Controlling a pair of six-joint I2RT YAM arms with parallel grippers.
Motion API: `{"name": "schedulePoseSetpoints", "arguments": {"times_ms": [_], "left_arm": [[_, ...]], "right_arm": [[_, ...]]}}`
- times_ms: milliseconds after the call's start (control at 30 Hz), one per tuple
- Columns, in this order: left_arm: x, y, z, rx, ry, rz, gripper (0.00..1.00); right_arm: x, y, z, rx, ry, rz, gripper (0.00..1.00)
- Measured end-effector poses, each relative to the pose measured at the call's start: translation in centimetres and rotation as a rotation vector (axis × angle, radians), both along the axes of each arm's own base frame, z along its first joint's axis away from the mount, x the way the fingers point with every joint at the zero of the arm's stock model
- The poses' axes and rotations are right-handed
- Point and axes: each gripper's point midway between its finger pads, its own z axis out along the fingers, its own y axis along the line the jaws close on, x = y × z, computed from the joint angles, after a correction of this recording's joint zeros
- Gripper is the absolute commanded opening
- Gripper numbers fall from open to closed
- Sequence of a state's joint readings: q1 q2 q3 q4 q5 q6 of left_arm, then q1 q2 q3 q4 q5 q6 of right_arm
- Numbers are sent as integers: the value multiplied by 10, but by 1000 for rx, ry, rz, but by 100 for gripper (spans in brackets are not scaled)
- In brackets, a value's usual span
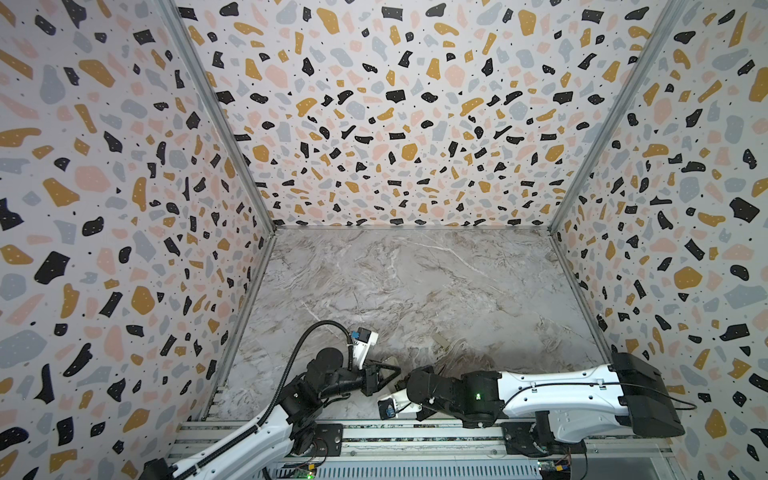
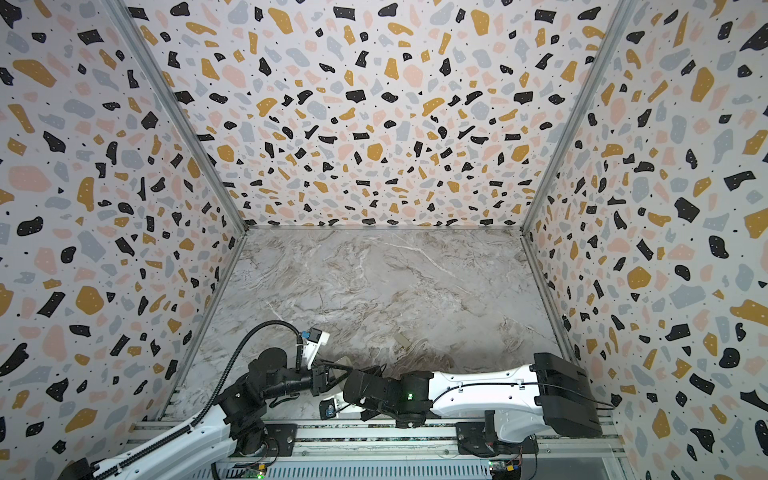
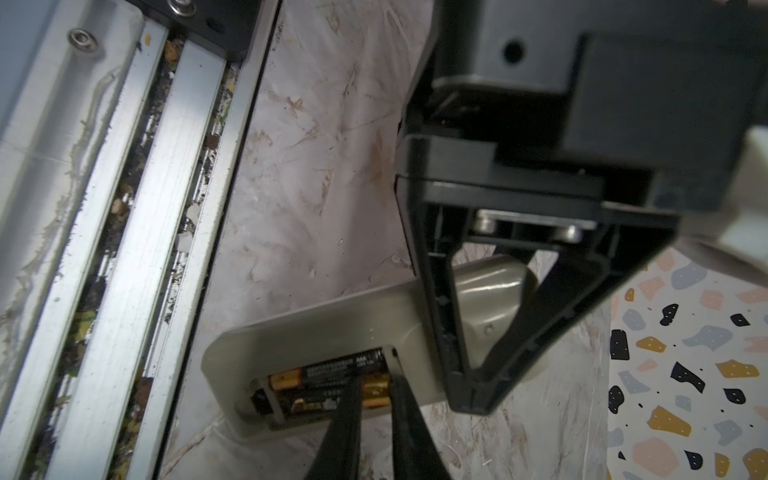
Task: Load the batteries into the remote control
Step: 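Keep pressing both AA batteries down into the compartment with right fingertips, then lift the right gripper off the remote and move it to the beige cover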
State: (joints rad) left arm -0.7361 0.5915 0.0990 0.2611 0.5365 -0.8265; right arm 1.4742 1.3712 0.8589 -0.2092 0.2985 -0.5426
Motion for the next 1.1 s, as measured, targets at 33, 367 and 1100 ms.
{"name": "schedulePoseSetpoints", "arguments": {"times_ms": [33, 367, 1100], "left_arm": [[0, 0, -1, 4, 2, 2, 0], [0, 2, -9, 31, 24, 10, 0], [4, 9, -22, 82, 53, 55, 0]], "right_arm": [[0, 0, -1, -3, 2, -1, 16], [1, 2, -10, -14, 23, 3, 13], [-3, 6, -38, -60, 73, 8, 10]]}}
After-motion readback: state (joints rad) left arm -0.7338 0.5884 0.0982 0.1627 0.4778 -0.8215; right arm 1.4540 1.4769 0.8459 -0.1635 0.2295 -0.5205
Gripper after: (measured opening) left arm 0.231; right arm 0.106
